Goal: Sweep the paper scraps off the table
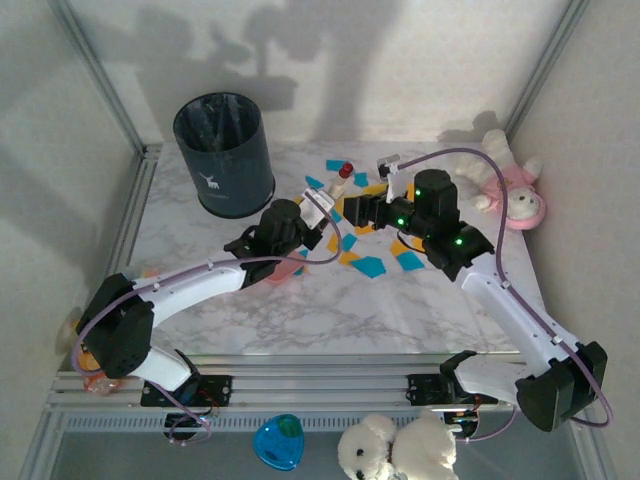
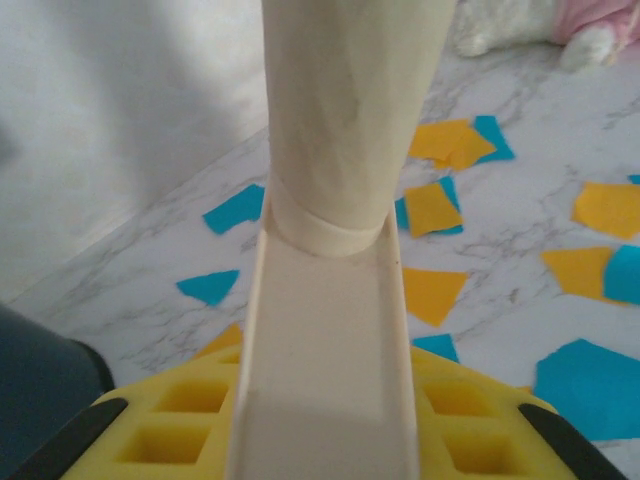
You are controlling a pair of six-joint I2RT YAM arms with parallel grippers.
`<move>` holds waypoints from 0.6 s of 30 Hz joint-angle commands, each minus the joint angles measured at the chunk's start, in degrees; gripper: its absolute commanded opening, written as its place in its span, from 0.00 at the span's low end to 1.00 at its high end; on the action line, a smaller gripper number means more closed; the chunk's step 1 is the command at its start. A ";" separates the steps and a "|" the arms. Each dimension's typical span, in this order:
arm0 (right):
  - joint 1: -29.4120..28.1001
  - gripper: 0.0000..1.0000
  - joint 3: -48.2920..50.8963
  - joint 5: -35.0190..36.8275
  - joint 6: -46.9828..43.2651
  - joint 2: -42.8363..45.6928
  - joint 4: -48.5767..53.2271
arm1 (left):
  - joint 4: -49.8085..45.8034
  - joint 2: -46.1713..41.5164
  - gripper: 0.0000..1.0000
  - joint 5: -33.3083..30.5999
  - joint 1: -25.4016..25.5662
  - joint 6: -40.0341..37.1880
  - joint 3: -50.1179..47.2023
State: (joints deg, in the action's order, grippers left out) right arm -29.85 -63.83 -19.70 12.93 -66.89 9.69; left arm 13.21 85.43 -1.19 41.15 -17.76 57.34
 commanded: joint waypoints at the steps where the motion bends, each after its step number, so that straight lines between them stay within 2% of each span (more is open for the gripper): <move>1: 2.07 0.71 -3.42 -7.32 -5.35 -0.50 1.27 | -4.16 -0.77 0.14 12.30 -4.29 1.45 3.35; 7: 7.42 0.71 -6.78 -18.44 -14.83 -3.23 5.49 | -11.88 -1.25 0.14 30.65 -12.14 -4.00 6.00; 12: 8.21 0.71 -7.95 -28.31 -31.54 -5.63 10.01 | -22.45 0.72 0.14 39.91 -15.22 -12.76 10.83; 16: 8.16 0.71 -8.53 -33.34 -40.18 -6.57 11.71 | -32.46 3.03 0.15 45.00 -15.31 -21.49 15.16; 18: 8.20 0.71 -10.80 -35.48 -44.20 -7.66 16.09 | -38.63 4.51 0.15 46.76 -15.31 -25.90 17.93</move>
State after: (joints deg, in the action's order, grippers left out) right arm -21.74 -70.96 -48.29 -21.15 -73.73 20.84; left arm -14.52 88.27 37.87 26.04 -34.52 71.16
